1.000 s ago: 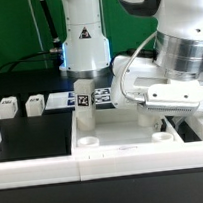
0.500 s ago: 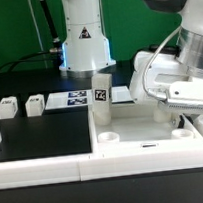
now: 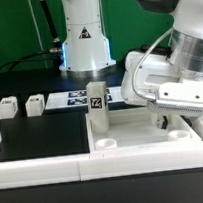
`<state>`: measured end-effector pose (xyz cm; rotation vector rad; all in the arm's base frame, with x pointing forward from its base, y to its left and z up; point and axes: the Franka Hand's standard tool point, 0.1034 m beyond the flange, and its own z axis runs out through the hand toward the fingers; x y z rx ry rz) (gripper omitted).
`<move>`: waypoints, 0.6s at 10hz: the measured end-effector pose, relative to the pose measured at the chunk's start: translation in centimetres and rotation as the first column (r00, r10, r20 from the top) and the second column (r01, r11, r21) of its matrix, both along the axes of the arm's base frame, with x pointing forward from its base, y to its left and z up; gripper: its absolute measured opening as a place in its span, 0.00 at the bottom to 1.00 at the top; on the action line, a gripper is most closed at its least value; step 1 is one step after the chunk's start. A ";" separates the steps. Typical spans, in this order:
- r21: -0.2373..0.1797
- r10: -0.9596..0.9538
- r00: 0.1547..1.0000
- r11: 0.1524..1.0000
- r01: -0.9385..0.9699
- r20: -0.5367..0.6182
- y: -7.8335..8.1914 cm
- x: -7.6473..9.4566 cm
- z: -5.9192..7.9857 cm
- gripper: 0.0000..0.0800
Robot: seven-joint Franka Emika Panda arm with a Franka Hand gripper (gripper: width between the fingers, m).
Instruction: Assemble square table
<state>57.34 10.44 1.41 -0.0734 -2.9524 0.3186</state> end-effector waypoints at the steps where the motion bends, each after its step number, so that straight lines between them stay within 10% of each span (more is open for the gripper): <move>1: -0.011 -0.004 1.000 1.000 0.004 0.001 -0.6 0.1 0.1 0.64; 6: -0.019 -0.014 1.000 1.000 0.014 0.002 -1.3 0.2 0.2 0.81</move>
Offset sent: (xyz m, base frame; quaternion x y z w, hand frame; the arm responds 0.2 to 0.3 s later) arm 0.0000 0.0000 0.0000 0.0000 0.0000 0.0000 1.0000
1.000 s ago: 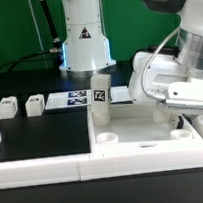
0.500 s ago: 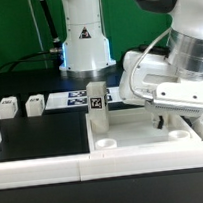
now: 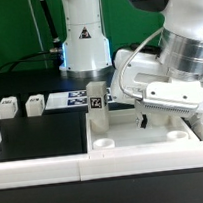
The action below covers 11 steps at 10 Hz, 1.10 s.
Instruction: Assemble square table
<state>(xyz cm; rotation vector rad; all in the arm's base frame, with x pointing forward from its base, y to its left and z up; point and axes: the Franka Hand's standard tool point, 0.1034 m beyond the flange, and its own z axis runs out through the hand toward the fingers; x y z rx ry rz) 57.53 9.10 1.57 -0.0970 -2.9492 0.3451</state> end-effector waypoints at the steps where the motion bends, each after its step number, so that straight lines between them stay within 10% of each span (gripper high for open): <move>1: 0.000 0.000 1.000 1.000 0.000 0.000 0.0 0.0 0.0 0.81; 5: -0.003 -0.005 1.000 1.000 0.005 -0.003 -0.1 0.0 0.1 0.81; 8: -0.064 -0.033 0.998 0.997 0.037 0.057 -3.1 0.7 8.2 0.81; 11: -0.084 -0.067 0.993 0.994 0.075 0.100 -8.4 -0.4 10.7 0.81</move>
Offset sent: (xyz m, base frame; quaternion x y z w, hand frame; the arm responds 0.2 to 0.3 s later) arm 0.0000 0.0000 0.0000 0.0000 0.0000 0.0000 1.0000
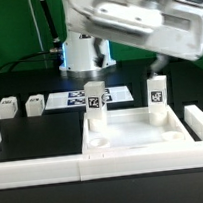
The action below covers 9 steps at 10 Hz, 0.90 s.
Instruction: Assemble square table
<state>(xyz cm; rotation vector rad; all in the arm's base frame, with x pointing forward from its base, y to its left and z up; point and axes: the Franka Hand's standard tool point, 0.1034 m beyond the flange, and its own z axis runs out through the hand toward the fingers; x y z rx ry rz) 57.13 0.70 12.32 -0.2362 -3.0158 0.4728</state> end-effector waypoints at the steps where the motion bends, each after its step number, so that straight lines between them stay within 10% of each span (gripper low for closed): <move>1: 0.002 -0.011 1.000 1.000 0.011 -0.005 -0.6 -0.4 -0.5 0.81; 6: 0.002 -0.034 0.999 0.999 0.034 -0.004 -0.8 -0.5 -0.6 0.81; 9: 0.002 -0.283 0.958 0.959 0.283 0.051 -4.2 -2.4 1.1 0.81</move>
Offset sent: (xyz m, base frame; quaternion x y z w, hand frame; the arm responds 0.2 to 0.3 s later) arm 0.0000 0.0000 0.0000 0.0000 0.0000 0.0000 1.0000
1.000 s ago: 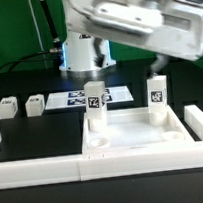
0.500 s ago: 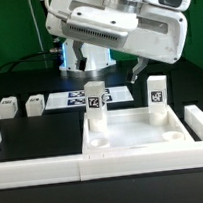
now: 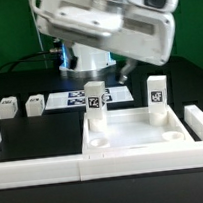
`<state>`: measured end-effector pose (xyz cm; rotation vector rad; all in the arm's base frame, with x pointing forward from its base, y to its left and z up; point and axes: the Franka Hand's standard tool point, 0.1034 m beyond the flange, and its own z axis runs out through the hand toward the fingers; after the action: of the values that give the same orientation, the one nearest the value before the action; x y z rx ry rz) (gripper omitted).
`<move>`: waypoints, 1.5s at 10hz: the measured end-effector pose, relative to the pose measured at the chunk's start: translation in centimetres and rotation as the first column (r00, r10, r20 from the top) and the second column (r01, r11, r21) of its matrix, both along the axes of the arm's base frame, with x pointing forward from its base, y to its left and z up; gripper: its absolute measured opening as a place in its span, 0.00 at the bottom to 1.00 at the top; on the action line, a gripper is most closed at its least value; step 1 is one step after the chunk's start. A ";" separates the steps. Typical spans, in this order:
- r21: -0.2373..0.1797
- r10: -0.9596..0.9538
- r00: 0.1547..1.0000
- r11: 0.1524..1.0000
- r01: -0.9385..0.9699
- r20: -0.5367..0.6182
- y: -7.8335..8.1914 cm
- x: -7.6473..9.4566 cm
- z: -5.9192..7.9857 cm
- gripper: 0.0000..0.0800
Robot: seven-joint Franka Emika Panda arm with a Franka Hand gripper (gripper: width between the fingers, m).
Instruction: Assemble square table
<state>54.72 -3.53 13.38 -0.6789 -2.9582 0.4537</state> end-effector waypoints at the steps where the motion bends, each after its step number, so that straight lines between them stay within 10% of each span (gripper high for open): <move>1: 0.000 -0.149 0.988 0.989 0.149 0.050 -1.3 -1.3 0.8 0.81; 8: -0.023 -0.708 0.665 0.680 0.733 0.238 -1.3 -3.4 0.3 0.81; 15: 0.188 -0.922 -0.060 0.014 0.982 0.382 -2.8 -8.1 -1.0 0.81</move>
Offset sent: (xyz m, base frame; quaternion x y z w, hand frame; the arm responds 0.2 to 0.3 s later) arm 0.0027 0.0026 -0.0128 0.0460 0.0070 0.2368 0.9704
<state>46.58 -6.30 12.38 -2.8489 -1.6601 0.3324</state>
